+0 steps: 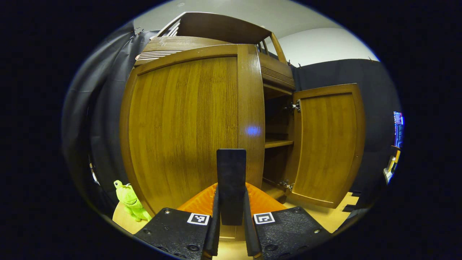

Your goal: Open the right door of the double-door shoe cabinet with the right hand, and open the left door with the left hand.

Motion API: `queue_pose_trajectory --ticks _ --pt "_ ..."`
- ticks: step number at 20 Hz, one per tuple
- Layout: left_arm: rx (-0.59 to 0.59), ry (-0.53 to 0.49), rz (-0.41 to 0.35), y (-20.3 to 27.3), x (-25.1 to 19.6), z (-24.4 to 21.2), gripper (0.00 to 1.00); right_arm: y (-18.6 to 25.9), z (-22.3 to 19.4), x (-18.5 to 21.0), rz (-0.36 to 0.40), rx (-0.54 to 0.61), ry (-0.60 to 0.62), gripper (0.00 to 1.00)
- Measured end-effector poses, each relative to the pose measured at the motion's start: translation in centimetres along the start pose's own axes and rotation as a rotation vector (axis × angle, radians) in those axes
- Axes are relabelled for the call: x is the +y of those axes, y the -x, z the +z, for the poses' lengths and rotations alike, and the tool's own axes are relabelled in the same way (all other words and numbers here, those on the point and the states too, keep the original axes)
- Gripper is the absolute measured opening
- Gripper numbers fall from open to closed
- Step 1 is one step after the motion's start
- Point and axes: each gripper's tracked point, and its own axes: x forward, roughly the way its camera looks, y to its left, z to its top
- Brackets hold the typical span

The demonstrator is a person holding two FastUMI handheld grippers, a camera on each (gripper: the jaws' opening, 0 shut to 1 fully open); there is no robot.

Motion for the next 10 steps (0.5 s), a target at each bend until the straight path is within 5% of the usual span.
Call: queue_pose_trajectory --ticks 10 --pt "0.0 0.006 -0.054 1.2 -0.2 1.1 0.3 0.0 -0.2 0.2 0.02 0.001 0.004 0.95"
